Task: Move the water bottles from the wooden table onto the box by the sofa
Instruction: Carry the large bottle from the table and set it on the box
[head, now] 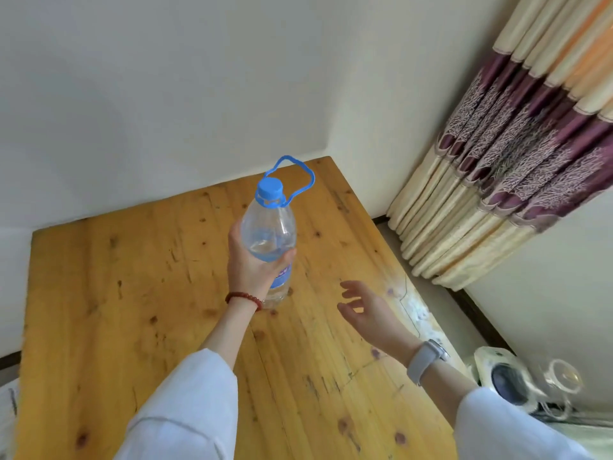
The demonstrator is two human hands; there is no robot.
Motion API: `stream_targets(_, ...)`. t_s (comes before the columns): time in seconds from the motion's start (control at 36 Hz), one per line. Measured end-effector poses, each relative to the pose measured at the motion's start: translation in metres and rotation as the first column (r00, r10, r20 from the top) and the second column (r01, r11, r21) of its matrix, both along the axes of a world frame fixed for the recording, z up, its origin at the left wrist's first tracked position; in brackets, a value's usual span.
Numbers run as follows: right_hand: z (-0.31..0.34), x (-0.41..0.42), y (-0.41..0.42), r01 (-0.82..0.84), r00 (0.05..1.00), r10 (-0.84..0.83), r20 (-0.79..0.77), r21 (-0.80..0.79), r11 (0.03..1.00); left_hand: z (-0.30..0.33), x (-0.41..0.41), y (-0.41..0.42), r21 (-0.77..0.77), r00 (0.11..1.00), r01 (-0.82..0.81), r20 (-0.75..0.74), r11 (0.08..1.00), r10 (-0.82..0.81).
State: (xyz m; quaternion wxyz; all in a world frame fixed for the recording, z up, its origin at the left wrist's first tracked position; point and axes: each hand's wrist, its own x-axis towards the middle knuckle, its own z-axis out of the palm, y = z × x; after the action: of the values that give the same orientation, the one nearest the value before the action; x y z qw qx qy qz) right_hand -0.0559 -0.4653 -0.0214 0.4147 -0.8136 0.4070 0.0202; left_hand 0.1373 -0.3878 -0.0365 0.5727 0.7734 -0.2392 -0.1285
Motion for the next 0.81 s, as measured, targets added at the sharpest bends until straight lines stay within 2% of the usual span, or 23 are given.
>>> stream_targets(0.14,0.001,0.012,0.004,-0.017,0.999,0.014,0.042,0.075,0.997,0.017,0.008,0.006,0.031,0.997,0.063,-0.047,0.998,-0.062)
stream_targets(0.28,0.004,0.016,0.016,-0.071,0.980,0.036,0.195,0.178,0.981,0.023,-0.013,0.026,-0.066,0.974,0.110,-0.189,0.992,-0.120)
stream_targets(0.33,0.004,0.013,0.024,-0.119,0.966,0.042,0.255,0.294,0.948,0.027,-0.029,0.030,-0.121,0.951,0.143,-0.260,0.982,-0.171)
stream_targets(0.42,0.001,-0.007,0.040,-0.096,0.931,-0.090,0.354,0.475,0.875,0.034,-0.061,0.031,-0.198,0.902,0.197,-0.347,0.960,-0.256)
stream_targets(0.56,0.002,-0.060,0.069,0.145,0.893,-0.313,0.323,0.453,0.880,0.031,-0.107,0.026,-0.170,0.813,0.340,-0.441,0.925,-0.380)
stream_targets(0.69,0.010,-0.129,0.088,0.277,0.892,-0.374,0.255,0.347,0.896,0.033,-0.177,0.027,-0.099,0.750,0.435,-0.509,0.895,-0.422)
stream_targets(0.81,0.015,-0.209,0.101,0.382,0.865,-0.443,0.235,0.263,0.886,0.034,-0.250,0.027,-0.115,0.661,0.579,-0.514,0.808,-0.547)
